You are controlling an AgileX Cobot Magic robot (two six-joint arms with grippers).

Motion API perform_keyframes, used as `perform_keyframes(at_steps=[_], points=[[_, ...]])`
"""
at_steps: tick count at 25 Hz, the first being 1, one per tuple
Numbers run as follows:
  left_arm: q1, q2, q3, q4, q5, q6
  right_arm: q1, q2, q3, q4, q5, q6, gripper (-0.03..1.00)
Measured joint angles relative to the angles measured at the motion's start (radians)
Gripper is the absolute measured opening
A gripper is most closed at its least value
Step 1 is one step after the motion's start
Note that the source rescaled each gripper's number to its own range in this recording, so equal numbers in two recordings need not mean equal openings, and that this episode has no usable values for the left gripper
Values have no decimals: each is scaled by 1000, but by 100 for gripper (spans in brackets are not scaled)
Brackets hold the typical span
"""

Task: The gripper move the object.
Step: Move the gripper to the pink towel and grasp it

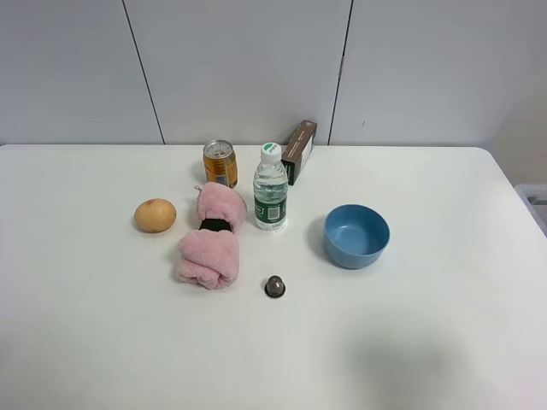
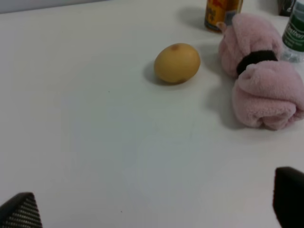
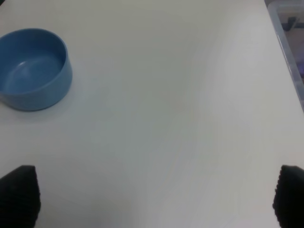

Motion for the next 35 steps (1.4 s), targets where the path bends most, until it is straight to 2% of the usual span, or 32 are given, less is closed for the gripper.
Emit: perform_keyframes(at_steps=[13,21,26,31,35], points=[[0,0,0,0,0,0,0,0,0,0,0,3,100],[0,0,0,0,0,0,0,20,-27,96,-13,133,100],[0,0,0,0,0,0,0,132,-103,134,-14,149,100],[0,0,0,0,0,0,0,306,-195,141,-14,82,100],[0,0,0,0,0,0,0,447,-262,193,-14,42,100]])
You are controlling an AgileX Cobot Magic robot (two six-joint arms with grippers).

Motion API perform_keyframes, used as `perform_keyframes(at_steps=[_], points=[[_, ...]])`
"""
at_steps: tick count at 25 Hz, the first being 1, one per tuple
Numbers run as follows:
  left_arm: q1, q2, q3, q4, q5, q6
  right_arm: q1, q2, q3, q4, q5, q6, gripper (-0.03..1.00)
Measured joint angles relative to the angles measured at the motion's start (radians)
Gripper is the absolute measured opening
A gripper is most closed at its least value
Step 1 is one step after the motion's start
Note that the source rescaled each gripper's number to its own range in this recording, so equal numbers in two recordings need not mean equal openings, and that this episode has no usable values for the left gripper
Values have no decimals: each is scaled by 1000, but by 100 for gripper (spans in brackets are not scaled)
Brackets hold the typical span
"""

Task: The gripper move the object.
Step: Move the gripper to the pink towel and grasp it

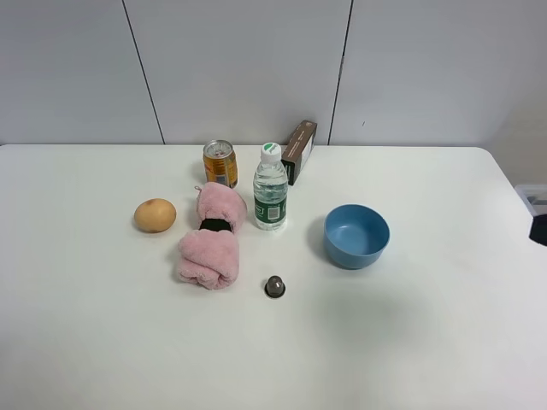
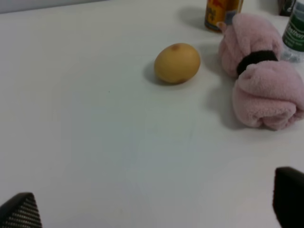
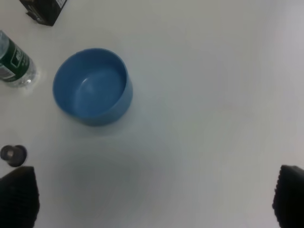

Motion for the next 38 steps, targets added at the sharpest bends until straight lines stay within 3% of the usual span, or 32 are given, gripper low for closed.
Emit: perform_keyframes(at_steps=[8,11,19,25,31,38], points=[[0,0,0,0,0,0,0,197,-34,238,-83,-14,100],[0,0,0,0,0,0,39,255,-34,261,-134,-6,100],[0,0,0,0,0,0,366,496,-54,266,-360,168,100],[0,0,0,0,0,0,606,774,-200,227,-460,291,100],[0,0,0,0,0,0,721,1029,-423,199,-457,407,100],[0,0,0,0,0,0,740,1198,-507,118,-455,570,100]])
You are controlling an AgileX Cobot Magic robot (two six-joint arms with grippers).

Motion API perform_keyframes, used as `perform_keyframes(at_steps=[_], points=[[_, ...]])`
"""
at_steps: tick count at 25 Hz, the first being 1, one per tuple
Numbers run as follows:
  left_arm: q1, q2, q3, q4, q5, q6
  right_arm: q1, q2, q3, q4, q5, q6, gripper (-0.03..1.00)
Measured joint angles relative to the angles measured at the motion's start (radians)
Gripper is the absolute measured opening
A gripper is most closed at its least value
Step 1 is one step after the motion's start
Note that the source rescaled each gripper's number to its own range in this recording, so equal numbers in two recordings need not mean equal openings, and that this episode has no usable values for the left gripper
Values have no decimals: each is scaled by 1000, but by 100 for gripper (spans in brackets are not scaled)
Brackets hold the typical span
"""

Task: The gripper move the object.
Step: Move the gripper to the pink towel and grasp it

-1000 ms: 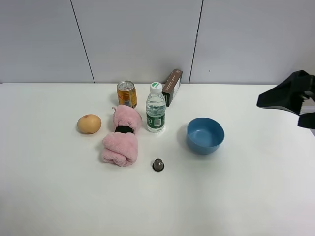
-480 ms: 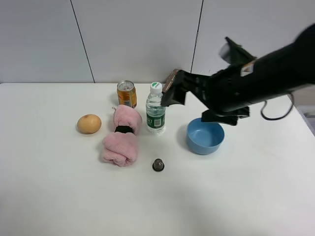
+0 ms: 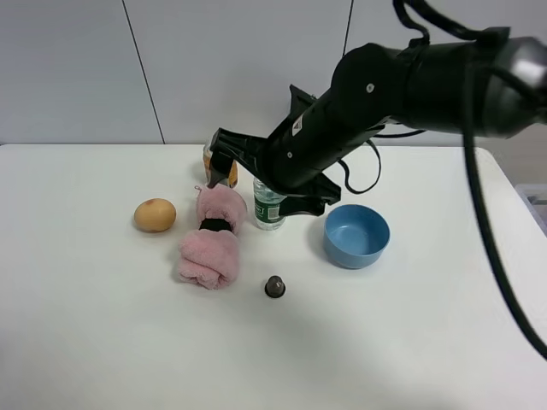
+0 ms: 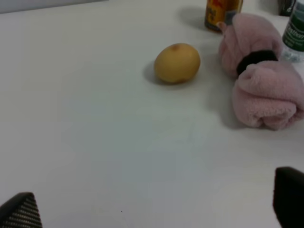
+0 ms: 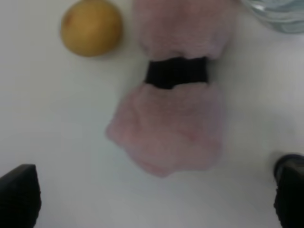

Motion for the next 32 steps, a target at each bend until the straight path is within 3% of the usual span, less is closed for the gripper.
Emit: perform_keyframes(at_steps=[12,16,21,26,32], points=[[0,0,0,1,0,0,21,67,-7,-162,-83,162,100],[0,0,0,1,0,0,35,99,-52,-202,-71,200,100],[0,0,0,2,0,0,67,176,-217,-276,62,229,98],[0,0,0,2,0,0,102,257,-417,-354,265,243,94],[0,0,0,2,0,0,119,328,-543,-410,468,242,93]])
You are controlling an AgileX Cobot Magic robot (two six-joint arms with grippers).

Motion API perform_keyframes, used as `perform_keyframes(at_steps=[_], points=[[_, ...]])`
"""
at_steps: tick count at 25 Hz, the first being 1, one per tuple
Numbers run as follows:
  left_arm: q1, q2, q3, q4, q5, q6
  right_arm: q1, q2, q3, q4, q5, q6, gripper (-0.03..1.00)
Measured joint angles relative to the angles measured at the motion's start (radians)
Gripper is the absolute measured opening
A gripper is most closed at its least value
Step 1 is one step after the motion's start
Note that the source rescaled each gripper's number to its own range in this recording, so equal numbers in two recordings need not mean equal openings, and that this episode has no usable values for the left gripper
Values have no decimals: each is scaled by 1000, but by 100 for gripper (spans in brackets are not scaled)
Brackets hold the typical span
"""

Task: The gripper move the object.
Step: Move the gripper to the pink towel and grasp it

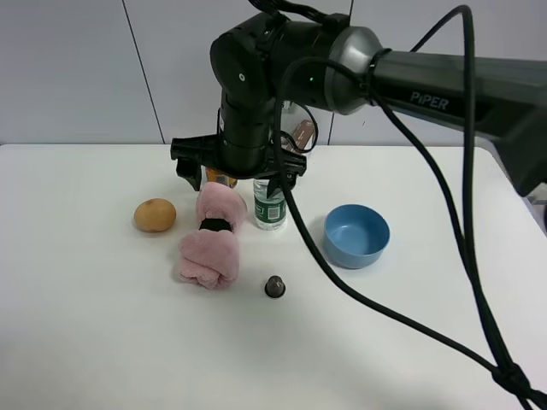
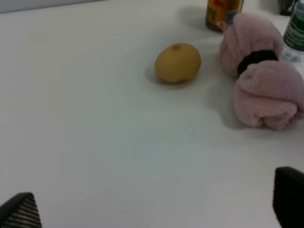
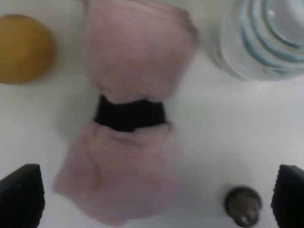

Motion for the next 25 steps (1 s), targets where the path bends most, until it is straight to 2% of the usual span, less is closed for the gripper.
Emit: perform_keyframes(at_steps=[3,7,25], points=[[0,0,0,1,0,0,0,17,-3,-15,42,-5,93],[0,0,0,1,0,0,0,20,-6,-24,50,-8,93],[0,0,0,1,0,0,41,87,-10,-38,-44,29,93]])
